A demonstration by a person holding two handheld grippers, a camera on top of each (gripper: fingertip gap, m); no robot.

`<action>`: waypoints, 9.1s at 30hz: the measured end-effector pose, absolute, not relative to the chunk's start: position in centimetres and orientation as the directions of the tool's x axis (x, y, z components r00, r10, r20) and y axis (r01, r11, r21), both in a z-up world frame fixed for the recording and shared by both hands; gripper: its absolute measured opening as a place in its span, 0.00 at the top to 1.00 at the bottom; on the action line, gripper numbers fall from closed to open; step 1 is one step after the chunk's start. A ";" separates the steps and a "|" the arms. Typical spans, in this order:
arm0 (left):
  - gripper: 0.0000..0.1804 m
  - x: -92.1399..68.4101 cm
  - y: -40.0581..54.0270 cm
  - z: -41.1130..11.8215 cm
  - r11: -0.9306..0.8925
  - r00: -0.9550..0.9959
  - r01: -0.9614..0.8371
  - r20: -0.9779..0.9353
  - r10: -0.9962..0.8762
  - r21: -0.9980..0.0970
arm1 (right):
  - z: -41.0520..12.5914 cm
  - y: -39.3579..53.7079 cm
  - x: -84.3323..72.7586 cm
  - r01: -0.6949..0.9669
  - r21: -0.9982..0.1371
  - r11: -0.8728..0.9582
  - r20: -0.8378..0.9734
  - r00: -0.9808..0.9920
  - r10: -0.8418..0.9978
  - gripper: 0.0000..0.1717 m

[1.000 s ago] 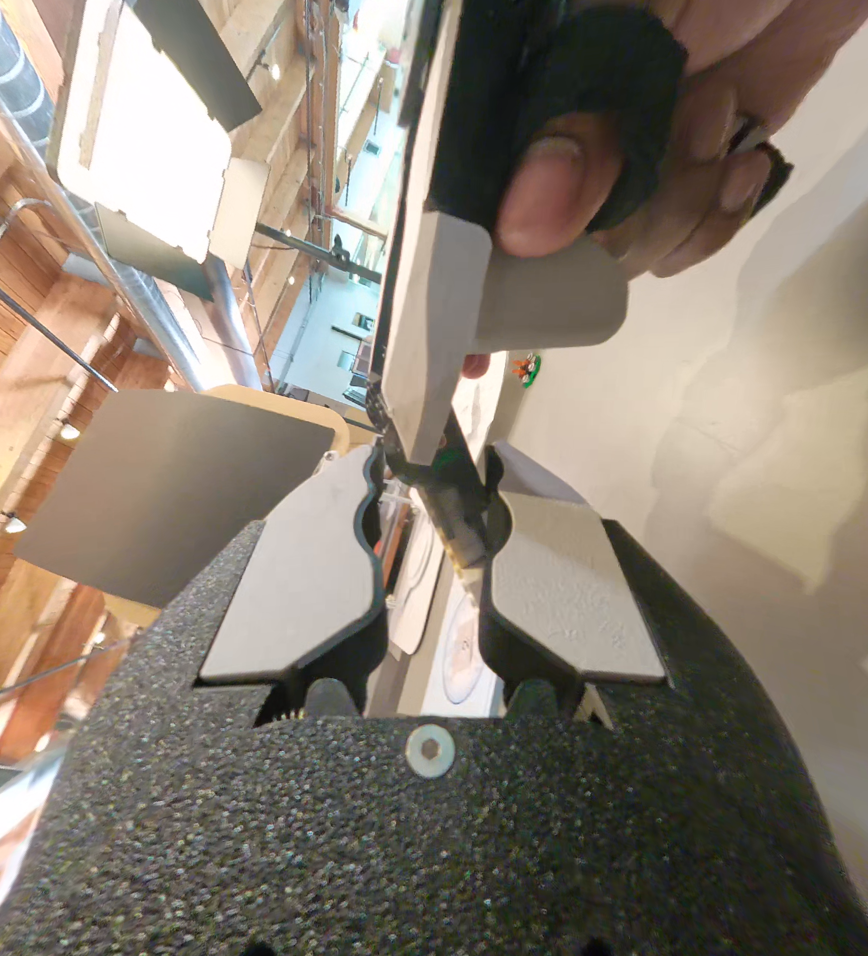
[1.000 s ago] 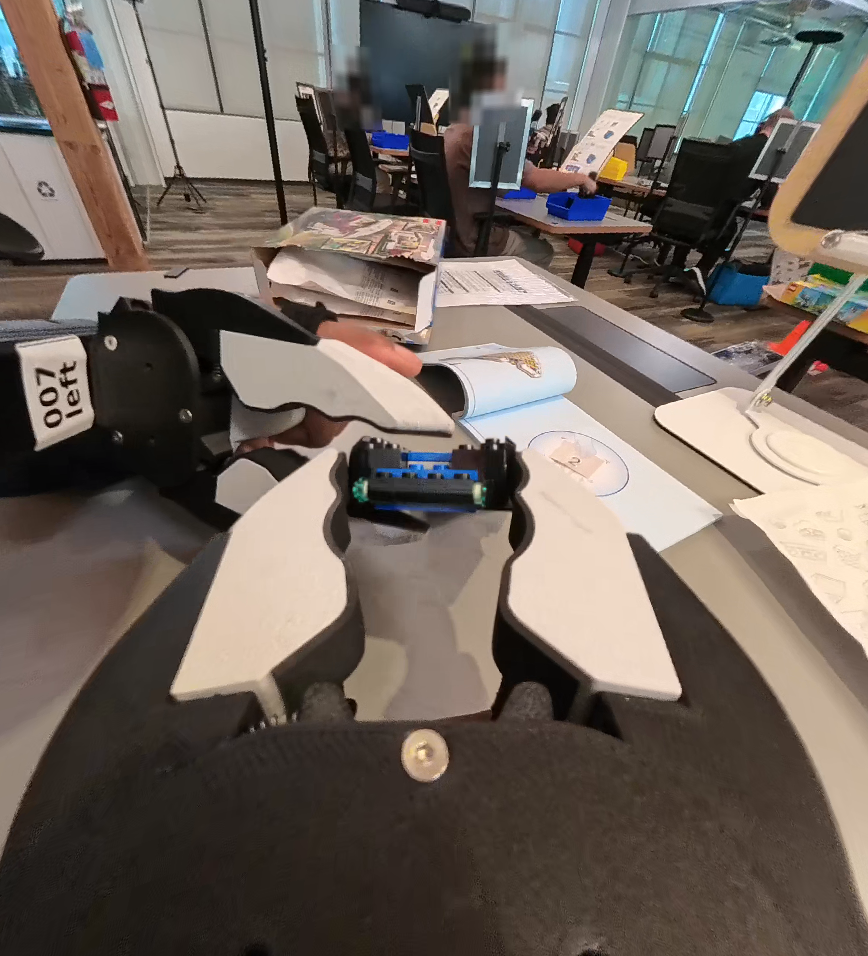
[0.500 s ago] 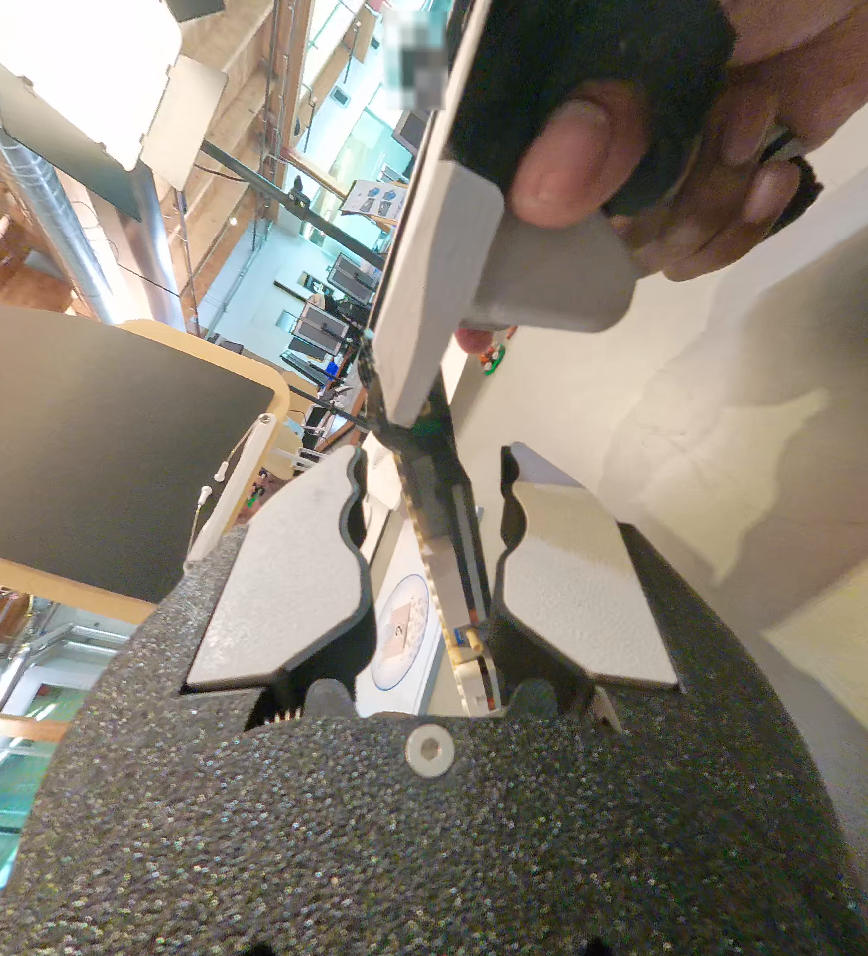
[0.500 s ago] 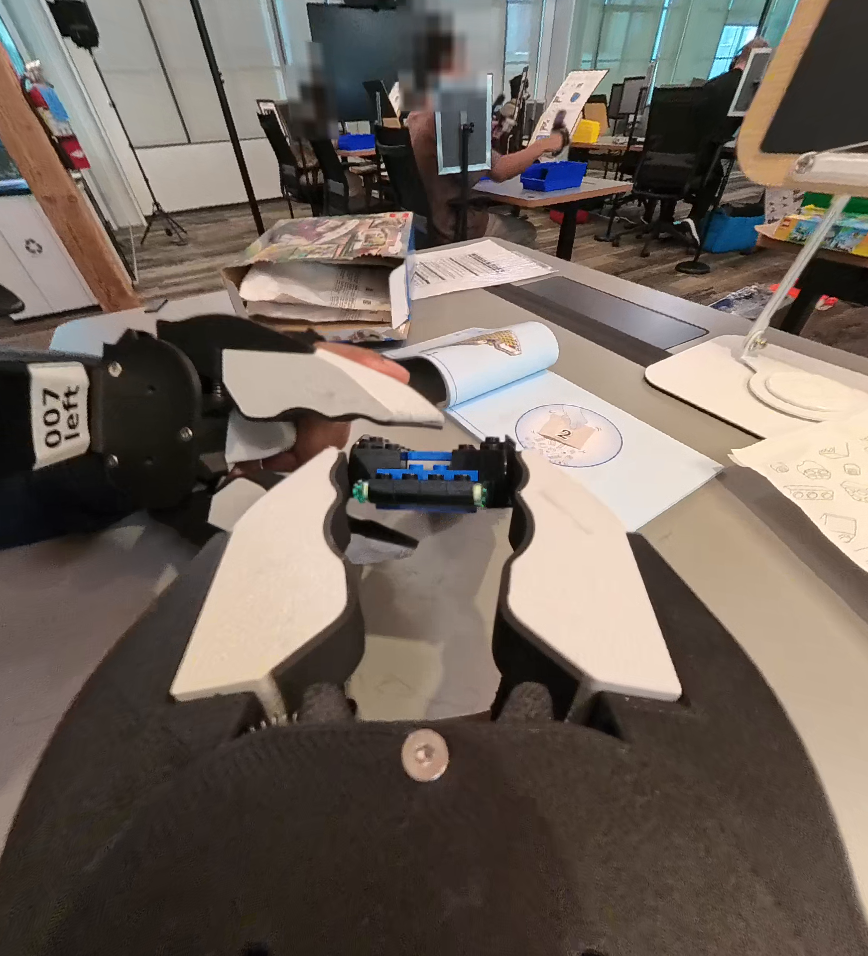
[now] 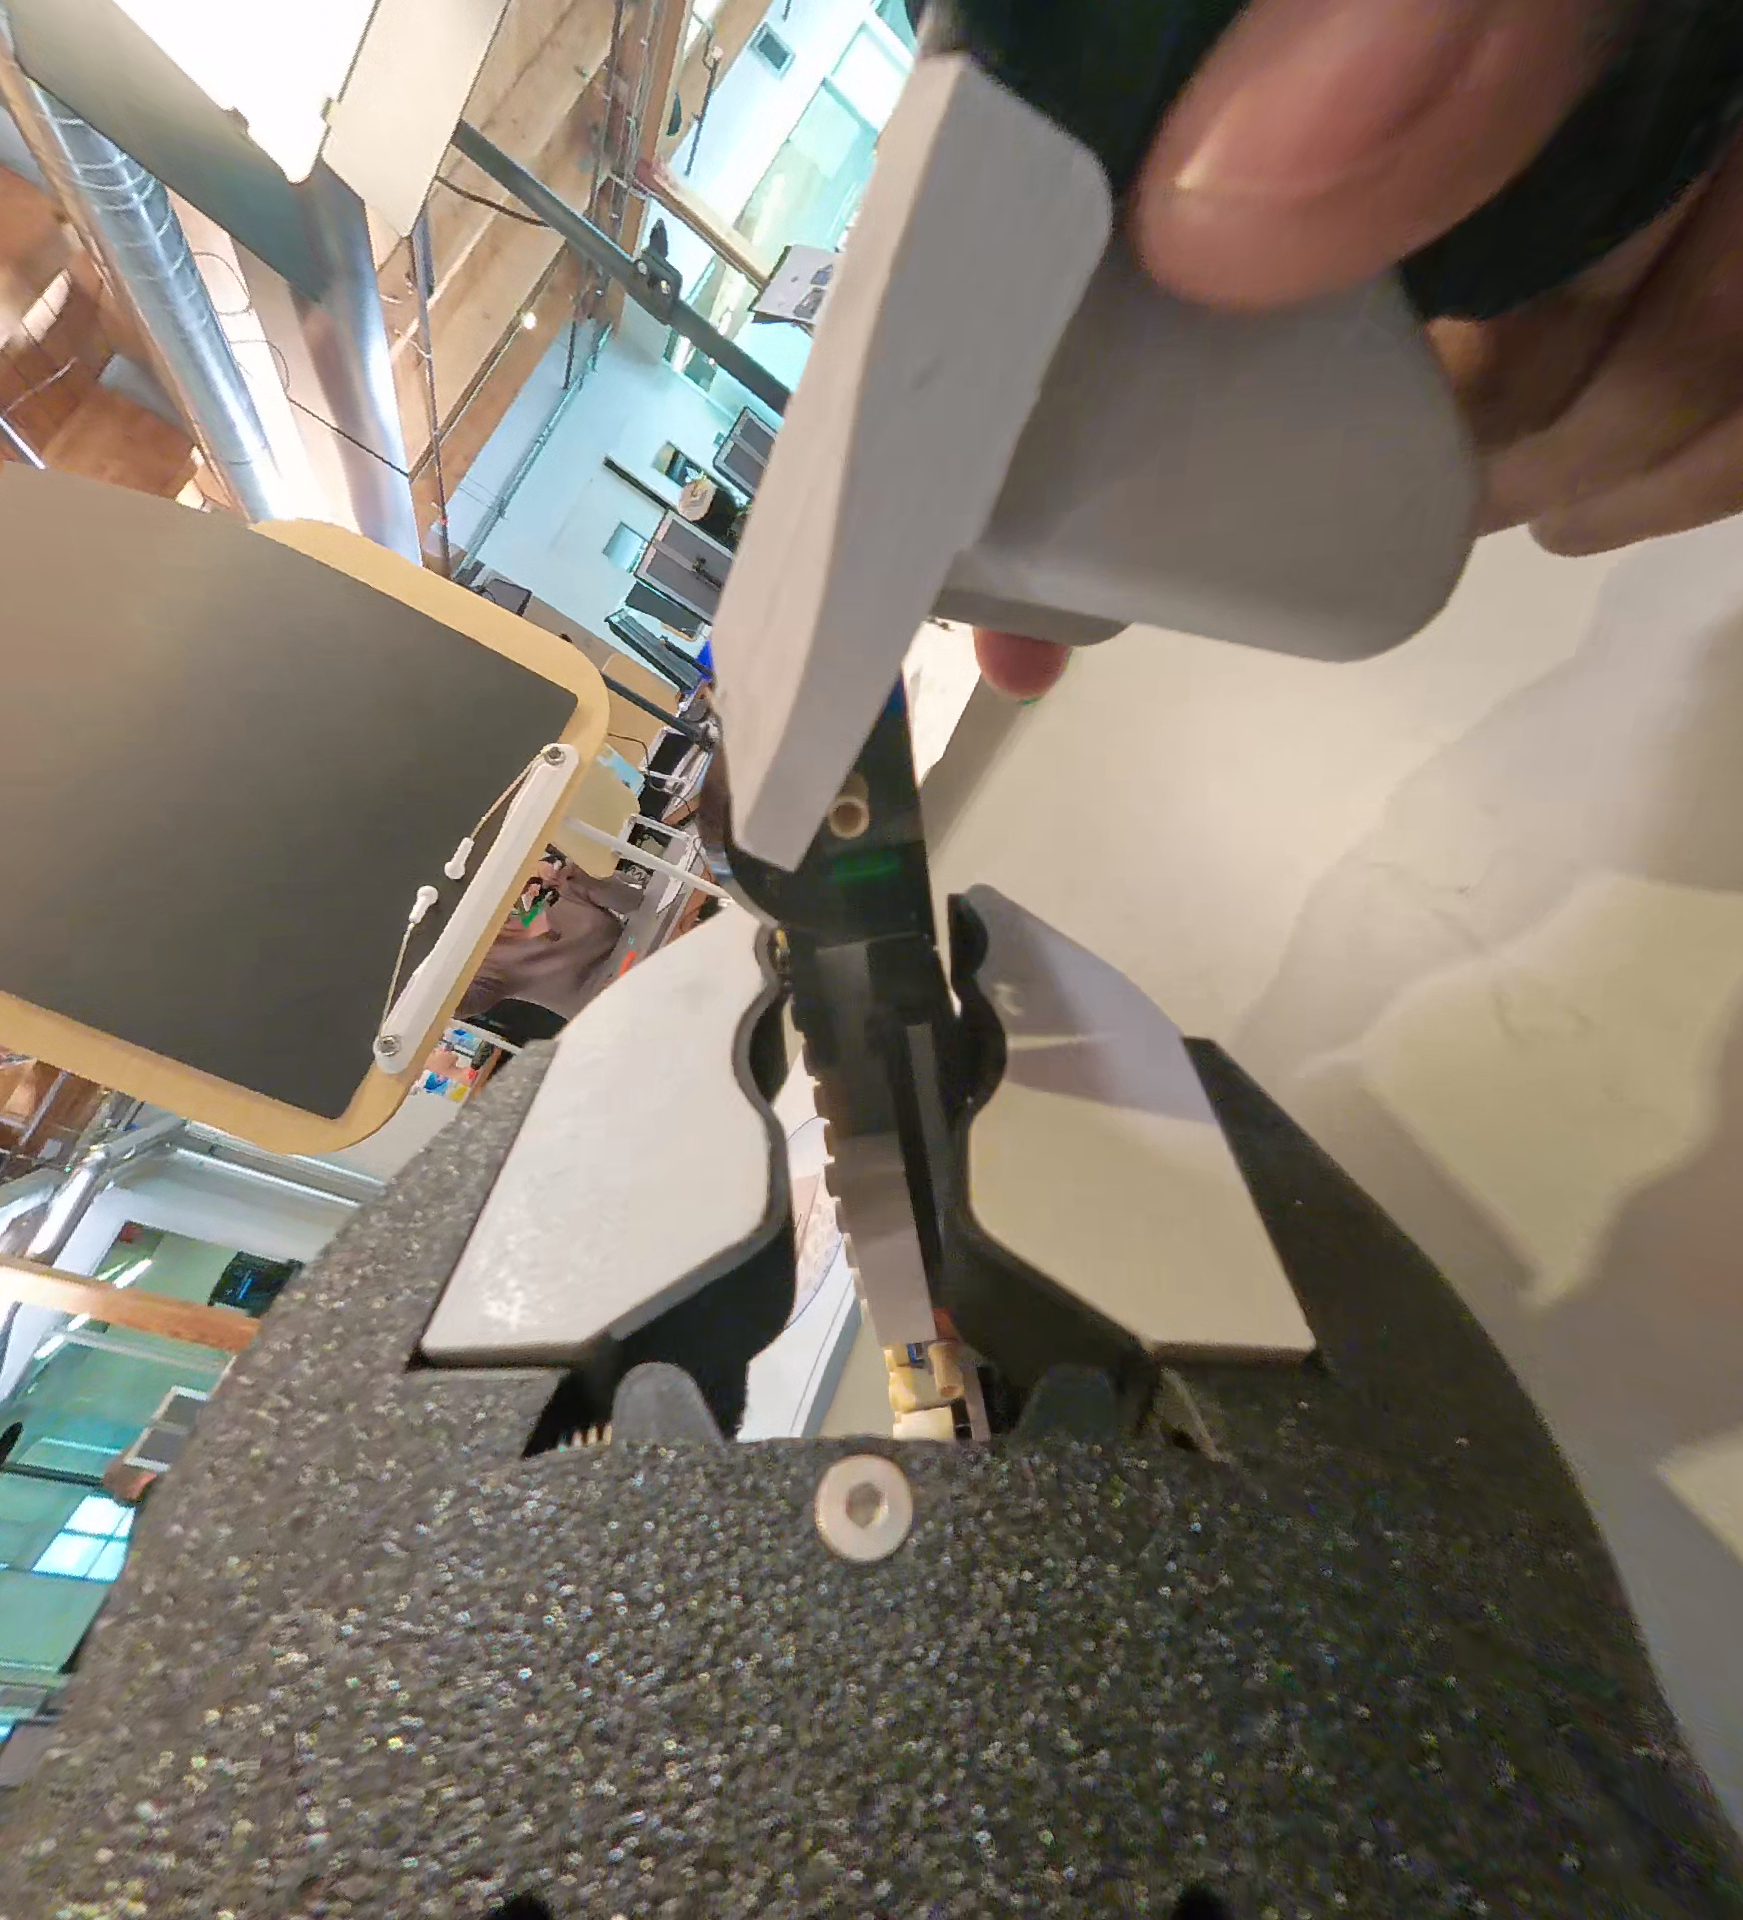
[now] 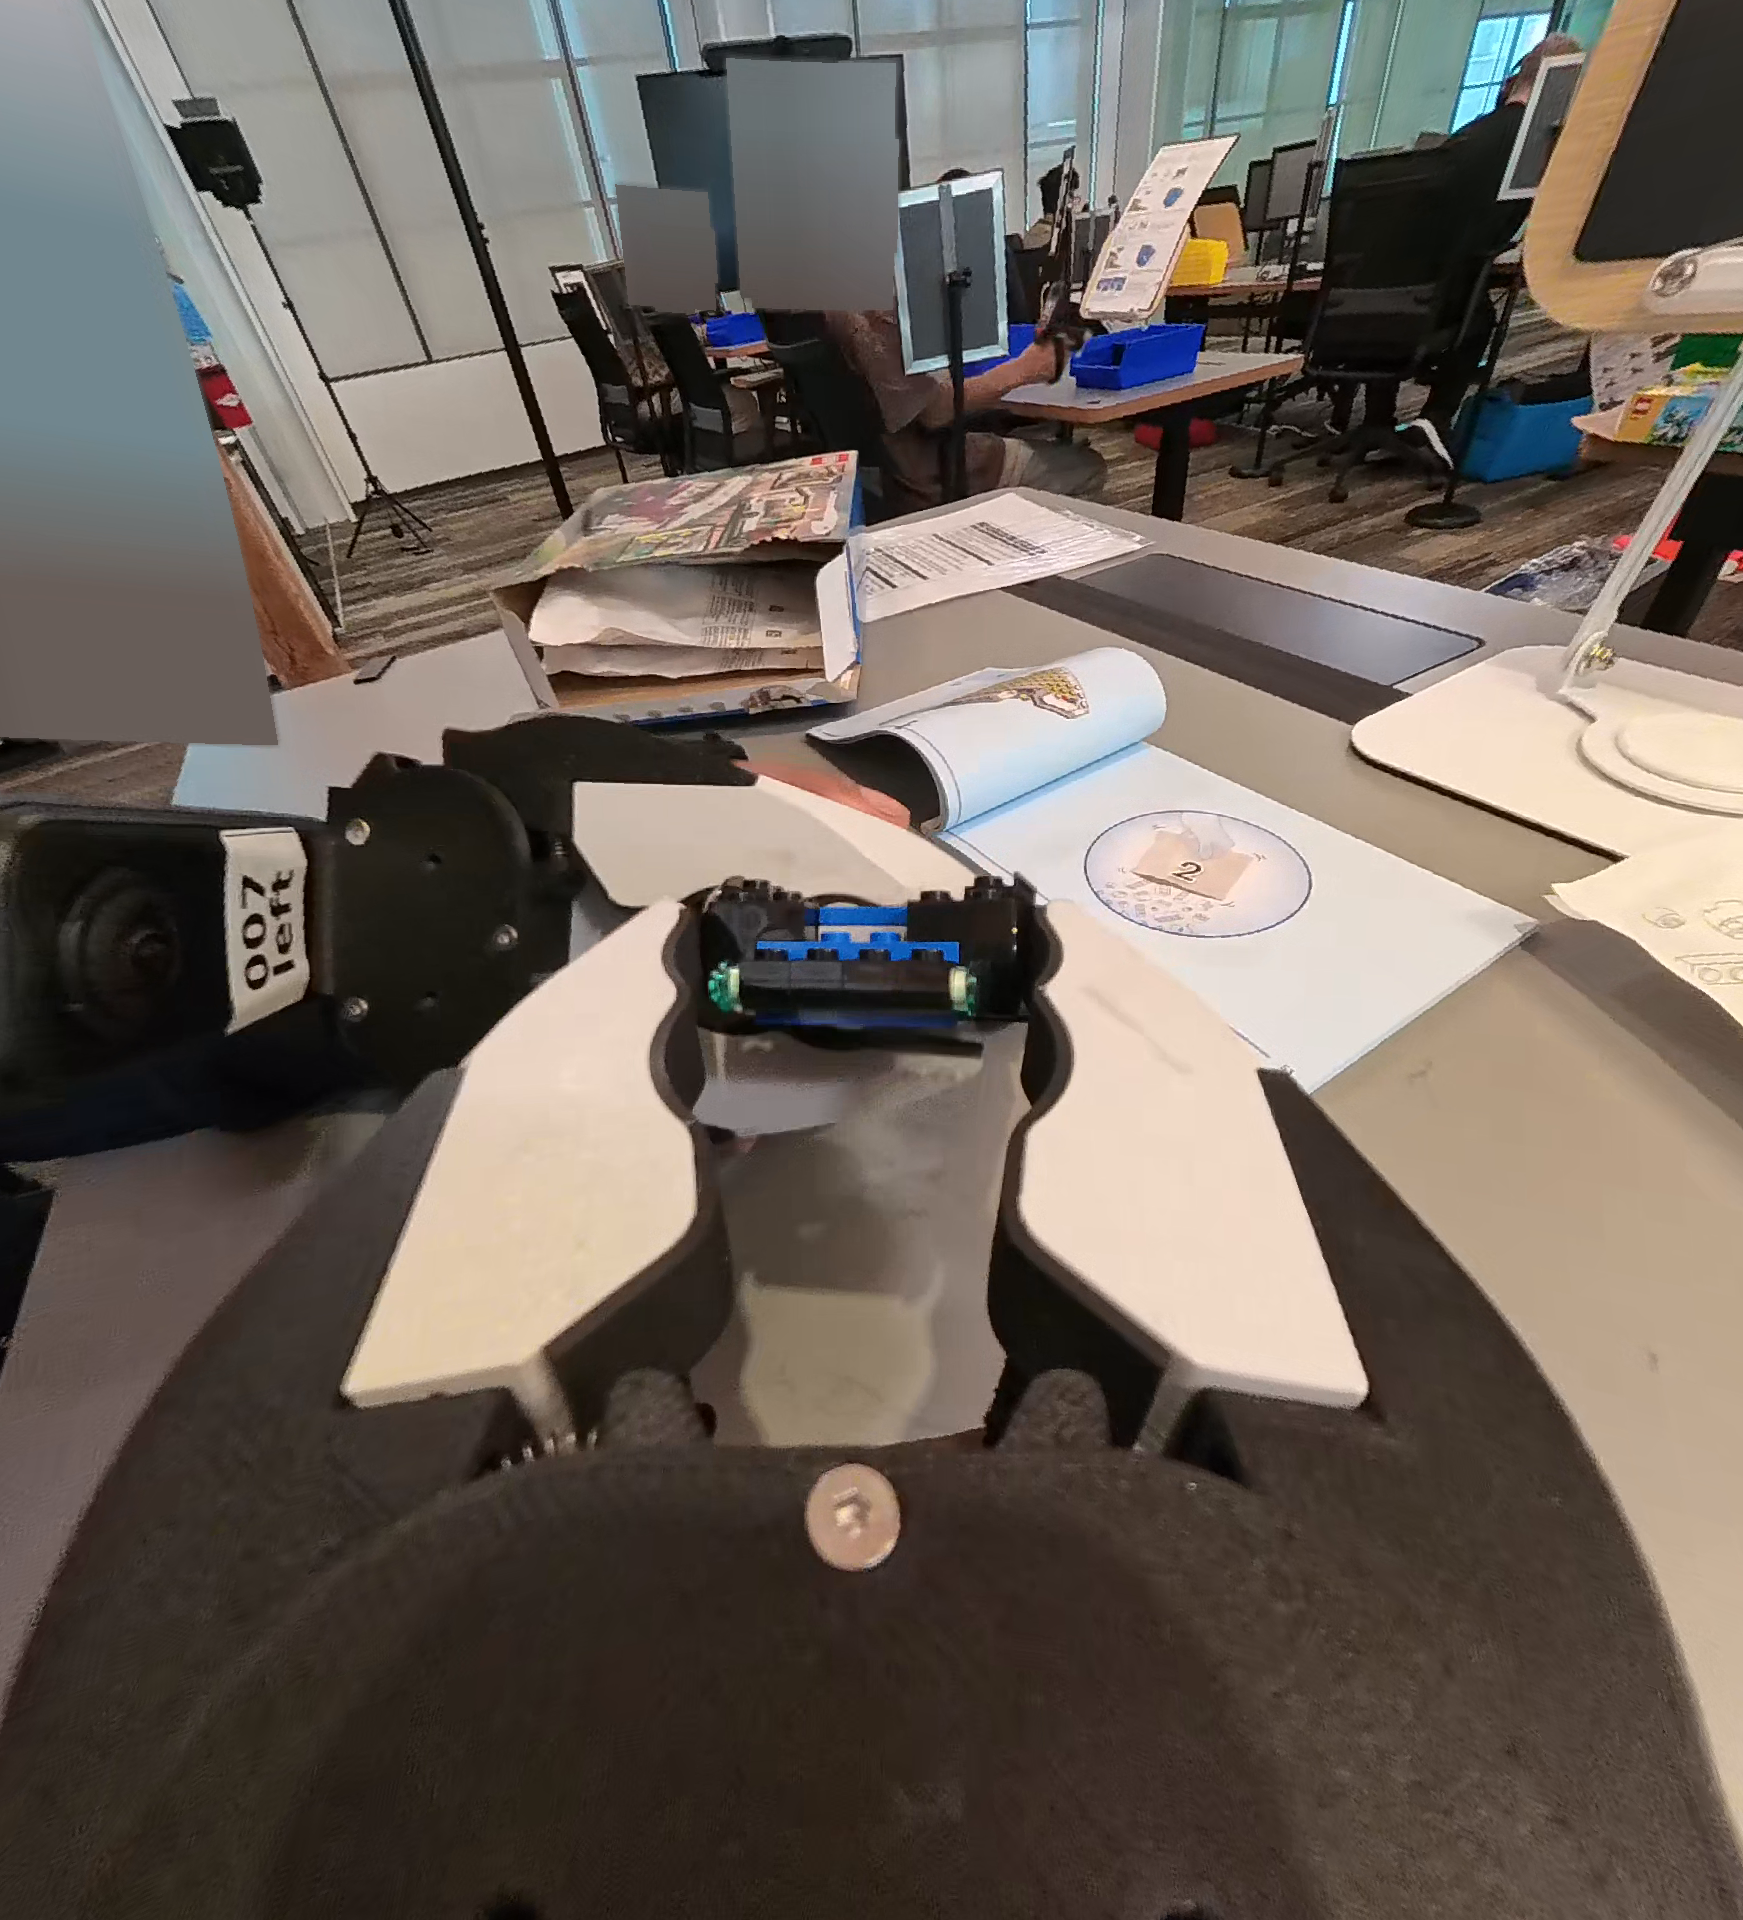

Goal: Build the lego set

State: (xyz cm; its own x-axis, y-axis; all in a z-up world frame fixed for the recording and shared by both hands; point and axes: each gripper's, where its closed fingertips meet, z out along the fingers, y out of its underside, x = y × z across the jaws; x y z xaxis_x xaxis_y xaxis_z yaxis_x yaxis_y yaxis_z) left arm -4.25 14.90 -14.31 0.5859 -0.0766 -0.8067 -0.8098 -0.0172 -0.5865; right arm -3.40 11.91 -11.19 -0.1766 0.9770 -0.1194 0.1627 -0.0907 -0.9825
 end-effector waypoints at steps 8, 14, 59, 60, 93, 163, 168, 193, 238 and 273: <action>0.86 -5.1 15.0 -14.4 -0.067 0.486 -0.873 -0.873 -0.048 -0.482 | -12.1 12.3 -3.1 0.241 -0.970 -0.034 -0.083 -0.196 0.977 0.65; 0.86 -5.6 14.8 -14.7 -0.079 0.399 -0.915 -0.916 -0.041 -0.395 | -13.7 14.8 1.2 0.327 -0.945 0.009 -0.031 -0.119 0.992 0.65; 0.86 -9.1 15.2 -14.4 -0.143 -0.011 -0.990 -1.000 -0.008 0.012 | -19.8 15.1 -1.1 0.495 -0.636 0.592 0.316 -0.533 0.785 0.96; 0.86 -9.4 15.3 -14.7 -0.143 0.002 -0.990 -1.000 -0.016 0.001 | -20.2 15.1 -1.6 0.492 -0.626 0.604 0.327 -0.538 0.777 0.96; 0.85 -9.1 15.4 -16.0 -0.095 0.225 -0.972 -0.968 -0.109 -0.215 | -20.3 7.5 2.0 0.249 -0.729 0.637 0.338 -0.679 0.652 0.87; 0.85 -8.6 14.4 -15.9 -0.080 0.253 -0.966 -0.958 -0.136 -0.244 | -22.1 5.8 1.5 0.491 -0.715 0.497 0.113 -0.620 0.776 0.96; 0.85 -8.5 14.4 -16.0 -0.076 0.255 -0.966 -0.957 -0.142 -0.246 | -22.3 5.6 1.3 0.498 -0.705 0.505 0.124 -0.614 0.779 0.98; 0.85 -8.3 14.5 -16.0 -0.074 0.255 -0.966 -0.956 -0.145 -0.246 | -22.1 6.2 0.8 0.571 -0.713 0.406 0.037 -0.548 0.836 0.93; 0.84 -8.5 14.4 -15.3 -0.077 0.252 -0.967 -0.960 -0.125 -0.244 | -21.6 6.7 1.2 0.610 -0.638 0.469 0.166 -0.486 0.858 0.93; 0.85 -8.1 13.9 -15.4 -0.068 0.292 -0.956 -0.948 -0.126 -0.285 | -22.5 5.2 1.0 0.706 -0.692 0.151 0.082 -0.131 0.988 0.95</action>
State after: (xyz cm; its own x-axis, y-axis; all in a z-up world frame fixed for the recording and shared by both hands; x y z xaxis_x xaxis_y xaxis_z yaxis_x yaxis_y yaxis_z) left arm -8.09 13.90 -15.38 0.2920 -0.1256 -0.9481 -0.9560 -0.0684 -0.2853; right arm 1.04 5.16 -22.47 -0.1313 0.9880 0.0817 0.7059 0.1510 -0.6920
